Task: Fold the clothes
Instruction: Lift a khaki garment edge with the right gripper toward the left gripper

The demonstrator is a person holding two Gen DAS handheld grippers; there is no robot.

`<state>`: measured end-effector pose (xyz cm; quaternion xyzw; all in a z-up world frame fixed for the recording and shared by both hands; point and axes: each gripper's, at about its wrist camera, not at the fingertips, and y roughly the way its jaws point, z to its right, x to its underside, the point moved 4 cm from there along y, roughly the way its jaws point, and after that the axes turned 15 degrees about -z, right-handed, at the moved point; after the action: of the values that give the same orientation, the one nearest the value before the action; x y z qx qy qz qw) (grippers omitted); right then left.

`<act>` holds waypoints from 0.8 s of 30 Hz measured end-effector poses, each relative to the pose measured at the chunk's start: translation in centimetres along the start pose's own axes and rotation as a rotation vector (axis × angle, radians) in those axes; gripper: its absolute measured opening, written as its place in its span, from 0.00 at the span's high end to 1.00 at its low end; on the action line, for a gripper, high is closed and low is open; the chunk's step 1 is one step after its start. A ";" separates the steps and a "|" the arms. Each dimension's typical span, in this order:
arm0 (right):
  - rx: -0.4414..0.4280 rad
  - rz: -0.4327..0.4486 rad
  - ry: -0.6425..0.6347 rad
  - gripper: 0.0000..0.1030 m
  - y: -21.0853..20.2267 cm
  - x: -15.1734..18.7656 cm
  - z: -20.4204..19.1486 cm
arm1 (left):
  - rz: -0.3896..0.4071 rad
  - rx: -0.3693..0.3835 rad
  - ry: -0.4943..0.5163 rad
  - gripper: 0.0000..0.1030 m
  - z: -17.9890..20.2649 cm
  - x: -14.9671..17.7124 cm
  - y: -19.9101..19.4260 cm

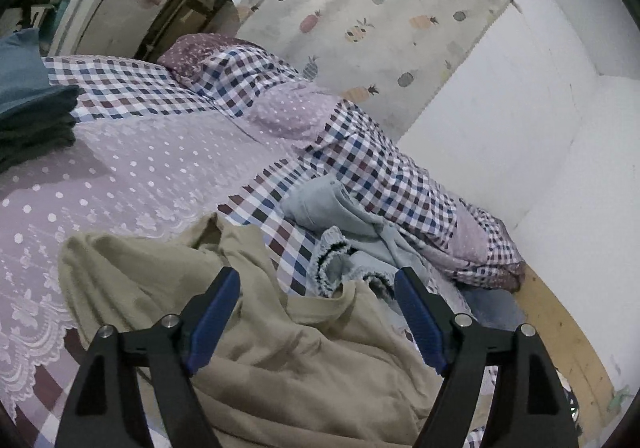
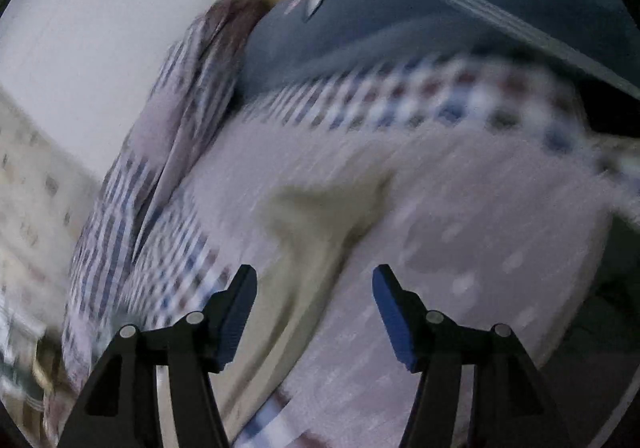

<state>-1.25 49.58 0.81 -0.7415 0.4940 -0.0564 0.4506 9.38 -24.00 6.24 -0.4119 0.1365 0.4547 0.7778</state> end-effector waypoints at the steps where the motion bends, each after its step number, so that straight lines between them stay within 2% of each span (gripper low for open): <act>1: 0.012 0.015 0.003 0.38 -0.3 -0.6 0.3 | -0.004 0.001 0.004 0.20 0.2 0.1 0.2; 3: 0.032 0.032 0.002 0.37 -0.6 -1.6 0.8 | -0.012 0.006 0.013 0.20 0.7 0.4 0.5; 8: -0.016 -0.069 -0.026 0.37 2.4 -2.3 0.4 | -0.032 0.018 0.043 0.20 2.0 1.0 1.3; 13: -0.047 -0.096 -0.062 0.38 4.2 -2.5 -0.5 | -0.053 0.022 0.073 0.20 2.9 1.8 1.8; 14: -0.056 -0.102 -0.067 0.41 4.6 -2.7 -0.7 | -0.058 0.023 0.078 0.20 3.0 1.9 1.9; 16: -0.064 -0.110 -0.075 0.62 5.0 -2.9 -0.9 | -0.066 0.030 0.087 0.20 3.3 2.1 1.9; 17: -0.067 -0.115 -0.082 0.85 5.2 -3.0 -1.1 | -0.068 0.034 0.093 0.20 3.5 2.2 1.9; 18: -0.070 -0.120 -0.089 0.97 5.3 -3.0 -1.3 | -0.069 0.037 0.099 0.20 3.7 2.3 1.9; 22: -0.130 -0.093 -0.153 0.98 3.6 -2.5 -3.9 | -0.087 0.081 0.130 0.20 5.1 3.0 1.9; 24: -0.176 -0.071 -0.235 0.98 1.6 -1.8 -6.9 | -0.110 0.131 0.159 0.20 6.5 3.8 2.0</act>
<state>-6.91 46.59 4.37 -0.7965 0.4144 0.0585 0.4364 8.82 -16.32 7.02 -0.4018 0.2042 0.3674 0.8136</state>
